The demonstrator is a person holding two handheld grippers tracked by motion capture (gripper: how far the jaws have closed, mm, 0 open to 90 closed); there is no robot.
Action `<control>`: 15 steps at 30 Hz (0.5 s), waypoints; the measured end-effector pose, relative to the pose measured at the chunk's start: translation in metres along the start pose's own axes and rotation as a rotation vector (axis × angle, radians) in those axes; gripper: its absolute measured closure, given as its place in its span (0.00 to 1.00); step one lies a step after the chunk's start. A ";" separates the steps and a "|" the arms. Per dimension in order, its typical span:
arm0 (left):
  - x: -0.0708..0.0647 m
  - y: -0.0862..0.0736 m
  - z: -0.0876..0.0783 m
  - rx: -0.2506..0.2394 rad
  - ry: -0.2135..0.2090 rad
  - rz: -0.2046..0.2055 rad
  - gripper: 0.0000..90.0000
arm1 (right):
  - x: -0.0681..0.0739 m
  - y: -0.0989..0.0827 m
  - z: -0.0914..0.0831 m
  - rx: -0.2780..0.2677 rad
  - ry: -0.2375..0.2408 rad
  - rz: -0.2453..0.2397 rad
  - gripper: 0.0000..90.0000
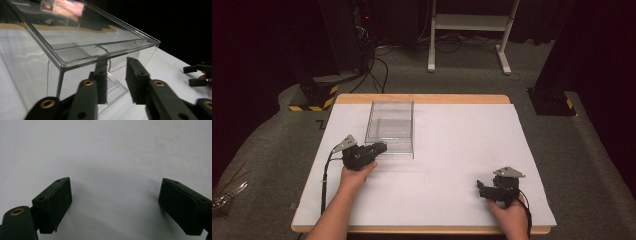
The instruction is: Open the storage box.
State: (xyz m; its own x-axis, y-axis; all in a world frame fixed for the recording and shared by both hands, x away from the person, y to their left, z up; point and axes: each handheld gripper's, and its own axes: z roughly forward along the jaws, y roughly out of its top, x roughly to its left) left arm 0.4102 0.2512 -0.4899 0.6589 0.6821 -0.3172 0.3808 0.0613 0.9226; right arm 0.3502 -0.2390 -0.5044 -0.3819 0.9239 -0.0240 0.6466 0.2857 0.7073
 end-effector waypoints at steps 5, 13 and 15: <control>0.002 -0.001 -0.002 -0.003 -0.018 0.009 0.88 | 0.000 0.000 0.000 0.000 0.000 0.000 0.13; 0.003 -0.001 -0.007 0.009 -0.044 0.025 0.90 | 0.000 0.000 0.000 0.001 -0.001 0.003 0.13; 0.002 -0.001 -0.008 0.014 -0.045 0.029 0.90 | 0.000 0.000 0.000 0.001 -0.001 0.003 0.13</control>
State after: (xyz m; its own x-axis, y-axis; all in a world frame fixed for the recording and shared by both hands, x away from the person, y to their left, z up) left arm 0.4062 0.2583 -0.4895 0.6985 0.6496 -0.3002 0.3696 0.0317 0.9287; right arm 0.3498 -0.2386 -0.5043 -0.3793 0.9250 -0.0222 0.6486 0.2829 0.7066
